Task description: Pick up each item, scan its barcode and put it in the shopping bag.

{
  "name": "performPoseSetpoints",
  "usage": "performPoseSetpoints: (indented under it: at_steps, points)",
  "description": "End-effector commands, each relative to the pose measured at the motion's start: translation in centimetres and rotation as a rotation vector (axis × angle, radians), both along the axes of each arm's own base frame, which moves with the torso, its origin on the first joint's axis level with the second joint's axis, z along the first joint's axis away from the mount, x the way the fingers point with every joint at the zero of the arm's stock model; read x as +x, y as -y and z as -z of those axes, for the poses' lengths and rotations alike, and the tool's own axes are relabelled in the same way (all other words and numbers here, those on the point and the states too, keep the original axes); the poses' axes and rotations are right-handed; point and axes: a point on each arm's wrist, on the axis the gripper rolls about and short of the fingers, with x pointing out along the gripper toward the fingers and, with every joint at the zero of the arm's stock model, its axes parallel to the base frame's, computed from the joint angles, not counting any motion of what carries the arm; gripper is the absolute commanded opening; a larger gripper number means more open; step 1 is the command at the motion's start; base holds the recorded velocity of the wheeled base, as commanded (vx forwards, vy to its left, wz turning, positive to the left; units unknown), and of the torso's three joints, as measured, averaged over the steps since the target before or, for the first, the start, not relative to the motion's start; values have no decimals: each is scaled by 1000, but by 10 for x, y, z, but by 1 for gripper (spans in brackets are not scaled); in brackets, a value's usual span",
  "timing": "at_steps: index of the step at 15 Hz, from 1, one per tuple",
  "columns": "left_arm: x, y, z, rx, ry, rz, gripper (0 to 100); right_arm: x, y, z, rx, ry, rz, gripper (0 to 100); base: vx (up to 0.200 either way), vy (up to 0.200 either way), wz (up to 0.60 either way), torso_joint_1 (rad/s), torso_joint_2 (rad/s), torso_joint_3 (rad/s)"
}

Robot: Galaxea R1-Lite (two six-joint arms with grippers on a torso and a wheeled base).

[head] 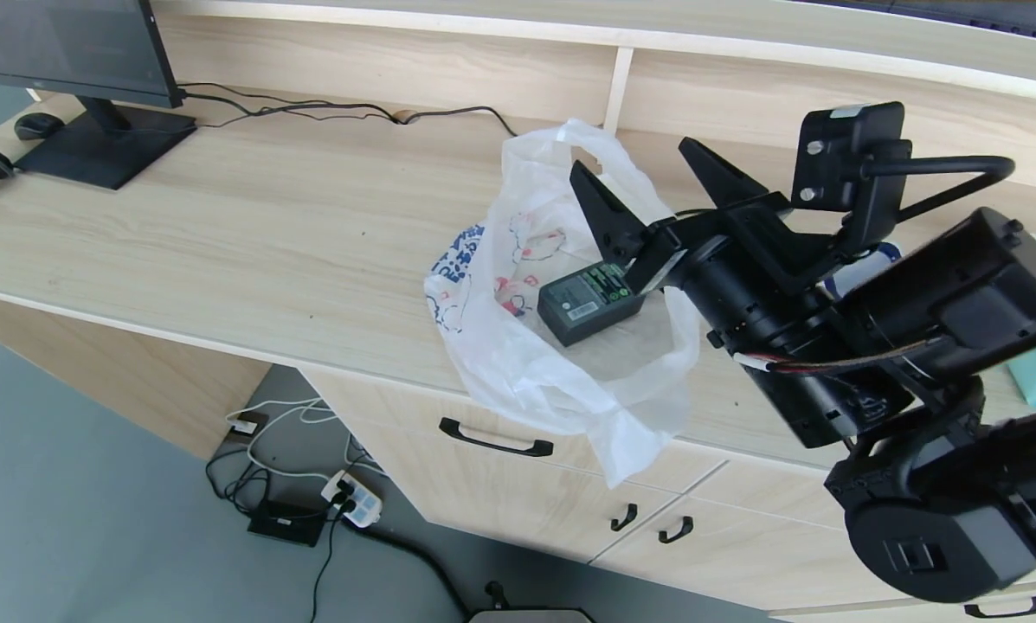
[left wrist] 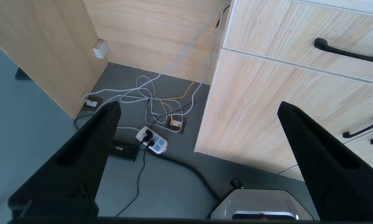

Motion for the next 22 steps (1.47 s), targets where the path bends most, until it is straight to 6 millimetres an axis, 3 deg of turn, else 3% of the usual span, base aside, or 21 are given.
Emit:
performPoseSetpoints:
  at_steps: [1, 3, 10, 15, 18, 22]
  points:
    - [0, 0, 0, 1, 0, 0, 100, -14, 8, -6, -19, 30, -25, 100, 0, 0, 0, 0, 0, 0]
    - [0, 0, 0, 1, 0, 0, 100, -15, 10, -5, -25, 36, -22, 100, 0, 0, 0, 0, 0, 0]
    - [0, 0, 0, 1, 0, 0, 100, -13, 20, 3, -36, 4, -3, 100, 0, 0, -600, 1, 2, 4]
    - [0, 0, 0, 0, -1, 0, 100, -22, 50, 22, -125, -43, 20, 100, -40, 0, -240, 0, 0, 0]
    - [0, 0, 0, 0, -3, 0, 100, -11, 80, 30, -155, -70, 85, 100, -67, 0, 0, -4, 2, 1]
    - [0, 0, 0, -2, -3, 0, 100, -7, 96, 34, -160, -91, 96, 100, 0, 0, 0, 0, 0, 0]
